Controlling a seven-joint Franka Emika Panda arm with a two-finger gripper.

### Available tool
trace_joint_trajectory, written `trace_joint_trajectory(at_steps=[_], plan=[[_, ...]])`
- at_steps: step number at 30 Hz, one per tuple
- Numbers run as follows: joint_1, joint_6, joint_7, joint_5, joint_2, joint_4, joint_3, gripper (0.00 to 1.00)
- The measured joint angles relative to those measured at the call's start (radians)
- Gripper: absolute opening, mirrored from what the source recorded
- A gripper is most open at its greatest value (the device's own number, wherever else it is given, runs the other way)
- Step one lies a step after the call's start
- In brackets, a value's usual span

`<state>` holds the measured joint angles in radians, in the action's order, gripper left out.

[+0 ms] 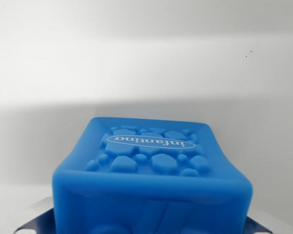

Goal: Stack cube

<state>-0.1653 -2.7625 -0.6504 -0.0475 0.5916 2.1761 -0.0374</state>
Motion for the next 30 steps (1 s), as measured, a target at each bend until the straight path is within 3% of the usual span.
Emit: trace_joint_trajectory(at_steps=[30], plan=[[0.0, 0.016, 0.0, 0.0, -0.026, 0.007, 0.0, 0.0]])
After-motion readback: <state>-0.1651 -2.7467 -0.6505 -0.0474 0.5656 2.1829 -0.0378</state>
